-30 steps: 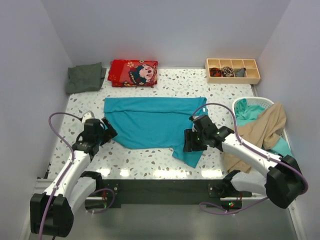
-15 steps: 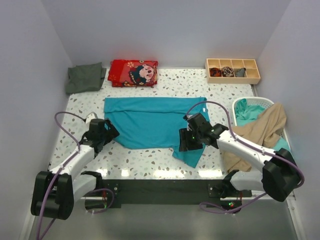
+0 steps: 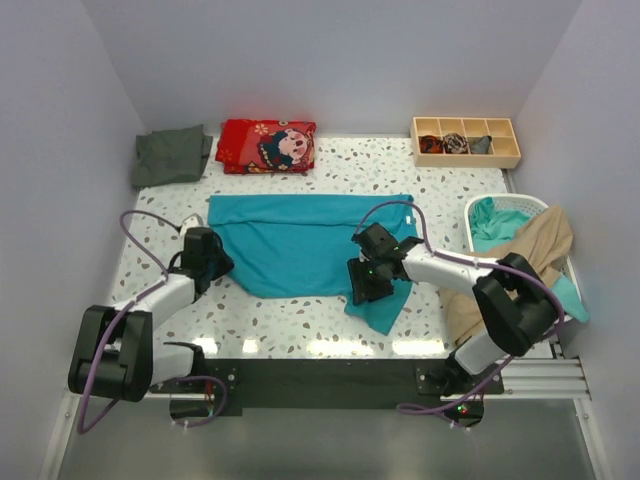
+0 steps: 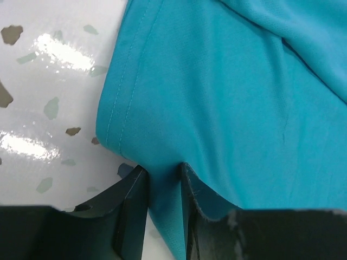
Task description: Fold and stack the t-shirts
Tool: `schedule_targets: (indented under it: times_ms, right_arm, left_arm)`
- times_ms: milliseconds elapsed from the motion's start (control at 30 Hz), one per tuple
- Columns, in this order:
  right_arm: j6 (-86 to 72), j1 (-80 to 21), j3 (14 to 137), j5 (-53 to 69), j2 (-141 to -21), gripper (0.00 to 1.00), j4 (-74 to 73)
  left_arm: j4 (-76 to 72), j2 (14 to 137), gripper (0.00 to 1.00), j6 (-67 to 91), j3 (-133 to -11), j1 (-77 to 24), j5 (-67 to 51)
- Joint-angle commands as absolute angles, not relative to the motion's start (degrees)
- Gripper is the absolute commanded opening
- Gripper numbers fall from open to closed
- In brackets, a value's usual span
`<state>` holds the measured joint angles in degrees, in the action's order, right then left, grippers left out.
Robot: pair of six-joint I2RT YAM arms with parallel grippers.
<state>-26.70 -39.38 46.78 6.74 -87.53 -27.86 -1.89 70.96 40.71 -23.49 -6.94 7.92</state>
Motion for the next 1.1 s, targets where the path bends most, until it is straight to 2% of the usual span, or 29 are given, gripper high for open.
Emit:
schedule_targets:
  times_ms: [0, 167, 300, 333, 400, 433, 500, 567, 700, 767, 833, 867, 967, 1067]
  right_arm:
    - [-24.52, -39.64, 52.12, 6.06, -92.98, 0.49, -25.14]
    - [-24.52, -39.64, 51.86, 6.94, -97.81, 0.48, -25.49]
    - [-24.26, -39.55, 51.5, 7.91, -99.23, 0.48, -25.66]
    - [-24.17, -39.55, 51.42, 8.0, -99.4, 0.48, -25.75]
    - [-24.17, -39.55, 51.15, 8.26, -99.67, 0.48, -26.19]
    - [-24.0, -39.55, 51.07, 8.44, -99.84, 0.48, -26.28]
    - [-23.82, -39.55, 50.71, 8.61, -99.76, 0.48, -26.28]
    - [-23.47, -39.64, 50.54, 8.7, -99.58, 0.48, -26.54]
    - [-22.94, -39.55, 50.98, 7.65, -98.88, 0.48, -27.51]
    - [-22.94, -39.55, 51.33, 7.73, -98.96, 0.48, -27.34]
    - [-22.94, -39.55, 51.68, 8.17, -99.57, 0.48, -27.16]
    - [-22.94, -39.55, 52.11, 8.17, -99.84, 0.48, -27.07]
    - [-22.5, -39.64, 52.56, 8.61, -100.63, 0.48, -26.81]
    - [-21.97, -39.55, 52.73, 9.05, -100.99, 0.48, -26.81]
  left_arm:
    - [-2.12, 72.86, 0.33, 36.66, -29.08, -7.21, 5.98]
    - [2.8, 76.81, 0.36, 32.0, -37.95, -7.21, 4.22]
    - [7.55, 84.69, 0.39, 26.56, -47.27, -7.21, 3.34]
    - [7.99, 86.64, 0.46, 25.59, -50.59, -7.12, 2.21]
    - [11.41, 93.99, 0.49, 24.88, -54.91, -6.86, 0.36]
    - [12.82, 96.83, 0.54, 24.09, -58.76, -6.77, -2.52]
    - [14.23, 104.89, 0.59, 23.9, -62.56, -6.94, -5.26]
    - [16.43, 108.44, 0.59, 25.04, -67.23, -7.29, -3.97]
    - [13.98, 103.13, 0.64, 24.87, -63.22, -9.22, -3.69]
    - [13.1, 98.99, 0.7, 25.57, -60.13, -9.67, -0.73]
    - [11.79, 91.35, 0.8, 27.06, -54.34, -10.11, 1.13]
    - [11.17, 88.53, 0.81, 27.42, -52.23, -10.19, 1.66]
    - [9.14, 77.28, 0.98, 29.17, -43.97, -10.2, 3.95]
    - [9.75, 67.61, 1.0, 31.11, -38.16, -10.2, 6.67]
